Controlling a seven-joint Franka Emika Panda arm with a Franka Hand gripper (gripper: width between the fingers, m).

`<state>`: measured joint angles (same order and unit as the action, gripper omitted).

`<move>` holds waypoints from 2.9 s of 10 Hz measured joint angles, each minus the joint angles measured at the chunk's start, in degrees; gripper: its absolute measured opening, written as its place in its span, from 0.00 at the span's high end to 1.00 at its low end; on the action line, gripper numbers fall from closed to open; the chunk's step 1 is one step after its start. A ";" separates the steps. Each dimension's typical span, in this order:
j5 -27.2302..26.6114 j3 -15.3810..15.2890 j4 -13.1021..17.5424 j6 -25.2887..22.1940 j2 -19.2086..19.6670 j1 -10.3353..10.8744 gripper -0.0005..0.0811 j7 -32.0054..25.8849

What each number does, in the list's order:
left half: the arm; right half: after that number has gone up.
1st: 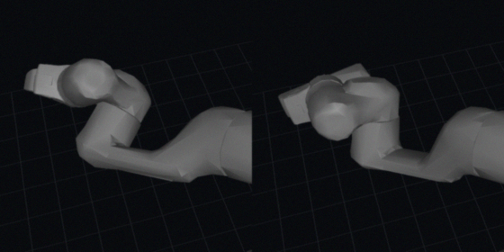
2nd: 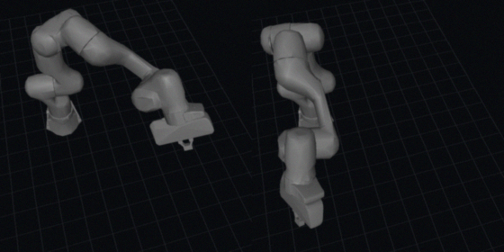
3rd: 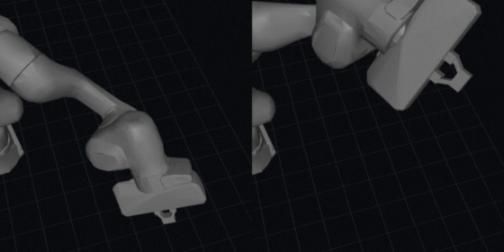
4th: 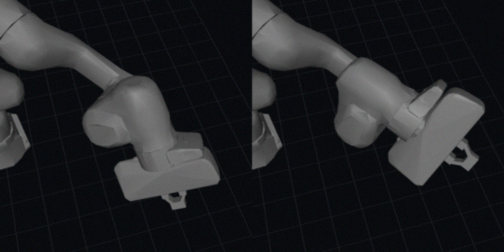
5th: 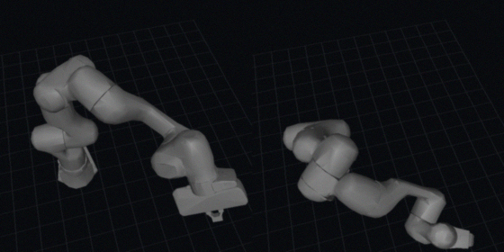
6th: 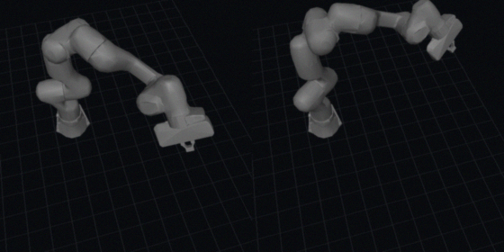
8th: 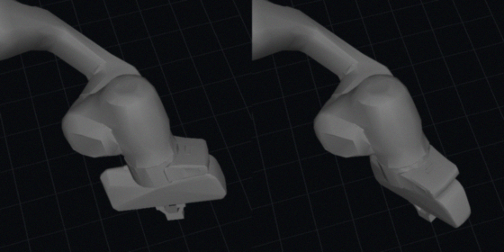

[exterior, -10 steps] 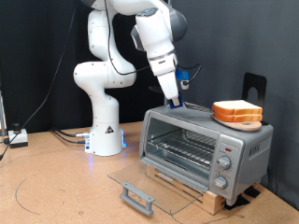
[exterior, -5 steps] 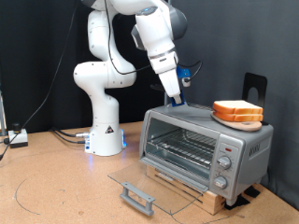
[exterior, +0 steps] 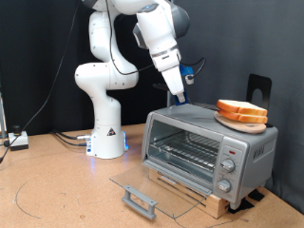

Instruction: Make a piece of toast with the oven

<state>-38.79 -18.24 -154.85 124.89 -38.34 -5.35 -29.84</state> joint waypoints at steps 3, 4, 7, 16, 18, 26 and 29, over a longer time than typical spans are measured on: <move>0.00 0.00 0.00 -0.05 -0.15 0.00 0.47 0.01; 0.00 0.00 0.00 -0.05 -0.27 0.00 0.47 0.02; 0.00 0.01 0.00 -0.21 -1.08 0.00 0.47 0.03; -0.15 0.15 0.00 -1.14 -2.89 -0.01 0.47 0.35; -0.15 0.24 0.00 -1.14 -2.89 -0.19 0.47 0.36; -1.86 0.10 -0.52 1.65 -3.10 -0.13 0.47 -0.32; -1.81 -1.93 -1.13 1.50 -2.31 -0.13 0.47 0.80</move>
<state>-40.60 -20.17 -155.98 126.39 -40.65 -5.48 -29.04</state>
